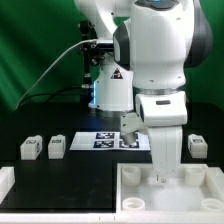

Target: Assemble one leg

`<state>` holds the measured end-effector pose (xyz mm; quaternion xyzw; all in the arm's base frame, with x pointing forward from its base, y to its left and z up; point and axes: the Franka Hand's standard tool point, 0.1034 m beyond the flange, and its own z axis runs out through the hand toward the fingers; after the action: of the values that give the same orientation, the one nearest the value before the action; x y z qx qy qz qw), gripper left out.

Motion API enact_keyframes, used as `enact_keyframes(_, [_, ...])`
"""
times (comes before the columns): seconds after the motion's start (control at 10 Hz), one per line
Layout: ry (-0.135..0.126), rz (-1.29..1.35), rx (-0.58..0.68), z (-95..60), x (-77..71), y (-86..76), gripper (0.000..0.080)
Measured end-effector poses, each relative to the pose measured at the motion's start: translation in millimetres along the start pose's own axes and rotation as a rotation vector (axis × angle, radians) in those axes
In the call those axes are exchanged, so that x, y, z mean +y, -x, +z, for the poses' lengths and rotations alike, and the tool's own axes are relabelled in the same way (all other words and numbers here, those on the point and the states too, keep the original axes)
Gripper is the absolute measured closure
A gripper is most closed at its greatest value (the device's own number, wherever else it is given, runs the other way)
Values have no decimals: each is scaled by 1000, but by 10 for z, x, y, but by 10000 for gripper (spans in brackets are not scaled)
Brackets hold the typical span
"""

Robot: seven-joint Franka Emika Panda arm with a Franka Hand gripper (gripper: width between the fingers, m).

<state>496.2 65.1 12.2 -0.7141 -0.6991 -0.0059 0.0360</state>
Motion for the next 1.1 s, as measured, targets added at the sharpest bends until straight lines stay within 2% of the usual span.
enact_keyframes(0.2, [-1,59,-1,-23,-2,-10,151])
enact_keyframes(0.3, [6,150,-7,-140,-18,-59,151])
enact_keyframes(0.4, [12,181,-8,-224,-87,-143,151])
enact_keyframes(0.7, [19,580,6,-327,-238,-513,151])
enact_keyframes(0.9, [12,739,12,-313,-237,-496,151])
enact_keyframes(1.1, [5,954,23,-303,-264,-548,151])
